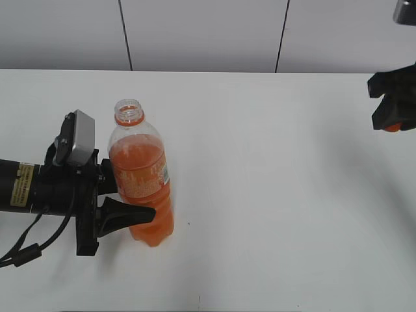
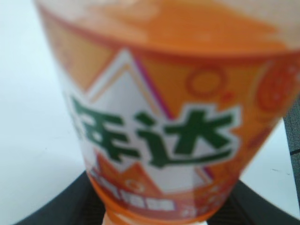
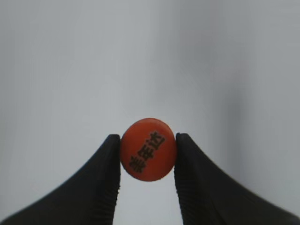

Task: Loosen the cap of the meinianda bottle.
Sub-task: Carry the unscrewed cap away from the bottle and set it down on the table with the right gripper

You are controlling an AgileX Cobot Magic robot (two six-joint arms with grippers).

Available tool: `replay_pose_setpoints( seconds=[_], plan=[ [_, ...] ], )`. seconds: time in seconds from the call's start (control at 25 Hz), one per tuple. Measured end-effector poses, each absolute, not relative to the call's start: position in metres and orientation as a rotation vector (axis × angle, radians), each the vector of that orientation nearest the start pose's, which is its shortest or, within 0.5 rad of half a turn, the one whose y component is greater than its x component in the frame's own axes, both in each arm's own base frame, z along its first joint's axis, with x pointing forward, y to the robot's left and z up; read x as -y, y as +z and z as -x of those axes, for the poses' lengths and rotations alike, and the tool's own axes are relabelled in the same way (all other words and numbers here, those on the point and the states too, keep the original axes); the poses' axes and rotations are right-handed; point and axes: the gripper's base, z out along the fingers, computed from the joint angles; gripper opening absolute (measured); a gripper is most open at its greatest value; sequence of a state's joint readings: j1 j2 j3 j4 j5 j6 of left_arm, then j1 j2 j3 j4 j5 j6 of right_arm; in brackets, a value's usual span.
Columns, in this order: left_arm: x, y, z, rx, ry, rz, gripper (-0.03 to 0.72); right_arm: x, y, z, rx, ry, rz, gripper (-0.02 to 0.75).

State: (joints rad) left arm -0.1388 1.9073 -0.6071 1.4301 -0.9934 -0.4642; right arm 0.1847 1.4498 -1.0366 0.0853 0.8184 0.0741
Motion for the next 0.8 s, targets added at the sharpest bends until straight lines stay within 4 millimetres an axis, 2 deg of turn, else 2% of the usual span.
replay_pose_setpoints(
  seconds=[0.28,0.56,0.8],
  plan=[
    [0.111,0.107,-0.254,-1.743,-0.846,-1.294,0.365,-0.068,0.206,-0.289,-2.788,0.248,0.108,0.269],
    [0.111,0.107,-0.256,-1.754,-0.836,-1.269,0.365,-0.107,0.163,-0.302,-2.781,0.301,0.220,0.269],
    [0.111,0.107,-0.256,-1.758,-0.833,-1.263,0.365,-0.115,0.127,-0.312,-2.786,0.275,0.196,0.269]
  ],
)
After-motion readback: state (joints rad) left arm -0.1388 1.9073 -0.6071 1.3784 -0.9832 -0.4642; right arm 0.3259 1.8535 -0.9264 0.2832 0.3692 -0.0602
